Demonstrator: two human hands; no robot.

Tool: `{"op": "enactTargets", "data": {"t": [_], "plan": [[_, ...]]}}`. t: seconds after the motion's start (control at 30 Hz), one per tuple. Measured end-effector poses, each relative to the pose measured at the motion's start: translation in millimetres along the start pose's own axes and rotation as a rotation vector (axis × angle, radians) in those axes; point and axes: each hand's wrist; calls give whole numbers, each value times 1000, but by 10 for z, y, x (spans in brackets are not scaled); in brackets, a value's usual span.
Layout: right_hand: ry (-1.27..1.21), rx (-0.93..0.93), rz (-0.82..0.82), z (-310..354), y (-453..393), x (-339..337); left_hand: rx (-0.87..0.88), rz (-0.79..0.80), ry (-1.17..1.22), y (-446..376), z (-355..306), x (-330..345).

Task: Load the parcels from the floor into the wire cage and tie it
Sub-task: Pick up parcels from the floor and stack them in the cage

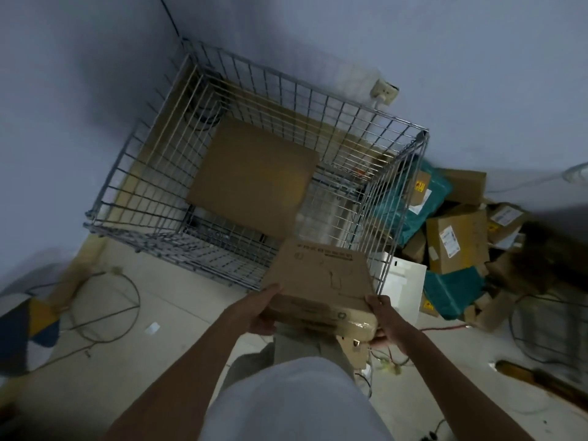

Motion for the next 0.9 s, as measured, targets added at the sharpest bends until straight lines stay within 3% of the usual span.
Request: {"op": "enactTargets", "data": {"t": [0.27, 0.57, 0.9], "plan": [[-120, 226, 63, 619, -336, 99, -76, -10, -48, -411, -825, -262], [-240, 123, -131, 1046, -1068, 439, -77, 26, -78, -1338, -1619, -328], [-221, 136, -161, 1343, -1639, 654, -165, -109, 68, -2282, -1783, -453]]}}
Point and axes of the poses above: each hand's wrist, its own y-axis away from the middle knuckle, its own x-axis out of the palm, z = x × y, and after that the axes turned 3 degrees about -z, right-handed
